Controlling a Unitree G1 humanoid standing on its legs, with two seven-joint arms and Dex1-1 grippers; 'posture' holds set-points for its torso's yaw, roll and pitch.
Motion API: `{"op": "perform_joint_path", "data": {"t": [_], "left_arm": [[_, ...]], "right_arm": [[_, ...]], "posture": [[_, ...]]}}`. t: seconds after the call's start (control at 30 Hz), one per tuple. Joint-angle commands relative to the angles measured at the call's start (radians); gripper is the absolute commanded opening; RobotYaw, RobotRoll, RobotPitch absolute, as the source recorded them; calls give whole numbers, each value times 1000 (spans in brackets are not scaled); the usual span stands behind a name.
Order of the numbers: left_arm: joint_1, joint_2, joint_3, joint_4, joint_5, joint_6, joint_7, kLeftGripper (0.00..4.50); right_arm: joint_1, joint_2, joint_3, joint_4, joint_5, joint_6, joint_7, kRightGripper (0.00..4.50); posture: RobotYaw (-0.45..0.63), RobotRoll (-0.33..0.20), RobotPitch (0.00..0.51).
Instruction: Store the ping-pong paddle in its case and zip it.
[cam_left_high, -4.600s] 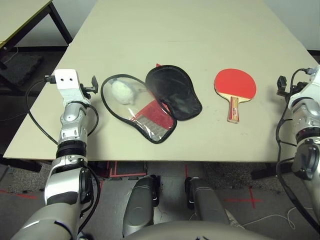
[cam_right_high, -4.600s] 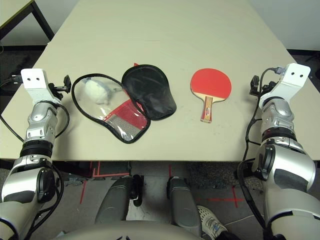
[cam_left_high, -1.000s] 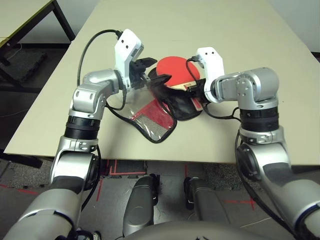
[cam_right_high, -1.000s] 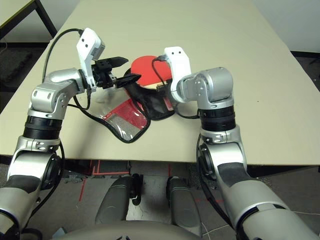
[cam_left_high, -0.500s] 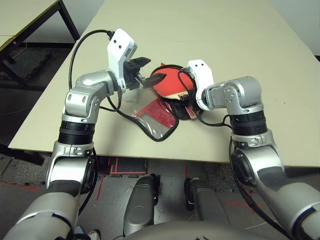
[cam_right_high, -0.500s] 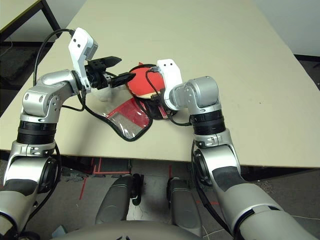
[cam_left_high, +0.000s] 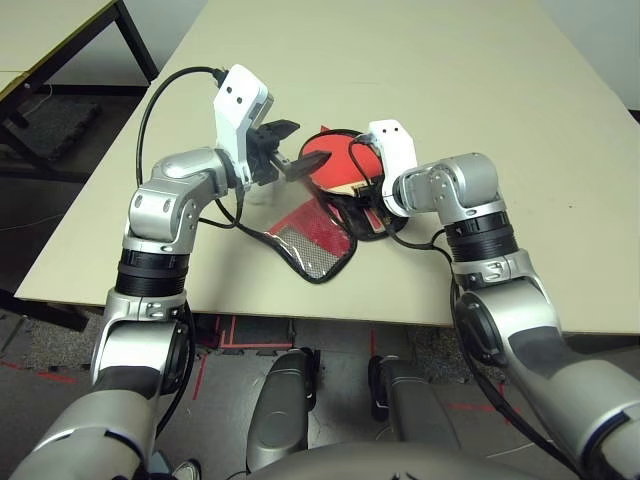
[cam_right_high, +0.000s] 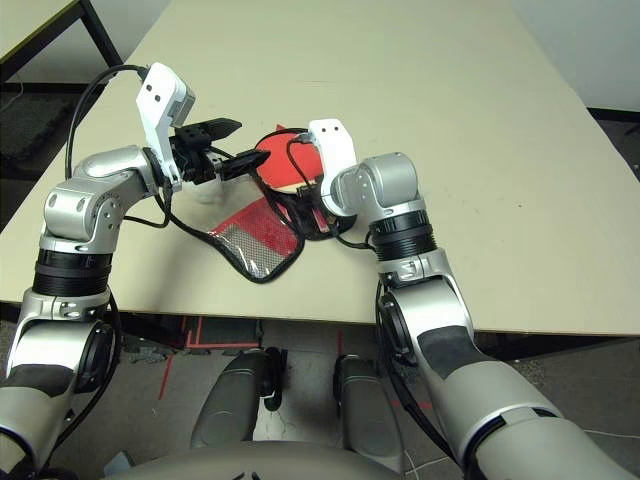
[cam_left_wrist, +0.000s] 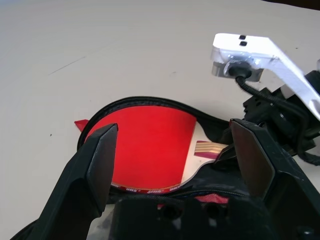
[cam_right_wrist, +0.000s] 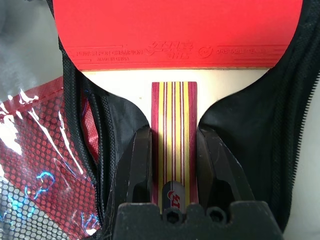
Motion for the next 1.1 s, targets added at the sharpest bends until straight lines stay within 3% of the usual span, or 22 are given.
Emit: {"op": "perform_joint_path", "data": {"t": [0.03,0.77,1.07,1.1], "left_arm": [[19,14,5,-31,-14,16,10,4500],[6,8,-2,-19,-18,14,20,4500],[-28,9,-3,19,-11,-9,8,4500],[-39,13,4,34,-9,-21,8,4500]], "right_arm": [[-18,10,5,22,-5,-35,2,1104],[-52,-7,-20,122,-37,-137,-15,1103],[-78,-20,-67,-6,-10,-41,-21,4337],[-82,-23,-84,-51,5,-5,-14,4425]], "posture": [[238,0,146],[214,0,150],[192,0,145],[189,0,143]]}}
